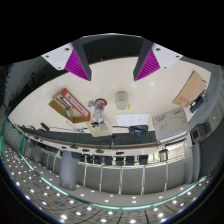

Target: Pour water

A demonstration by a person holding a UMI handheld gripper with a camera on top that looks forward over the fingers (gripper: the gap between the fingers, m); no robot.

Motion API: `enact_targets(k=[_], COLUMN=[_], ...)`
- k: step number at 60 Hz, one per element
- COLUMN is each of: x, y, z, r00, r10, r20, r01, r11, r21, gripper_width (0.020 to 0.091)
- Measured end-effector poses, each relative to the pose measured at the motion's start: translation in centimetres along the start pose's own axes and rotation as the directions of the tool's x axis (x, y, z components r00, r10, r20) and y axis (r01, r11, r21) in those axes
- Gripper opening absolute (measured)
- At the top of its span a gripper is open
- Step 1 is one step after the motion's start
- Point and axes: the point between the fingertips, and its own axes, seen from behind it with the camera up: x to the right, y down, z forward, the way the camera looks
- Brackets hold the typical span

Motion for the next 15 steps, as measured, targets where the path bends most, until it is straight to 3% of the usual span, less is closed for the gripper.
enact_targets(k=[15], x=[-1.4], y=[1.5], z=[-0.4], r00=[1.000], r10=[-0.030], r20=[0.004], r01=[0.030], r11=[0.999], r21=[-0.029], gripper_width=[0.0862])
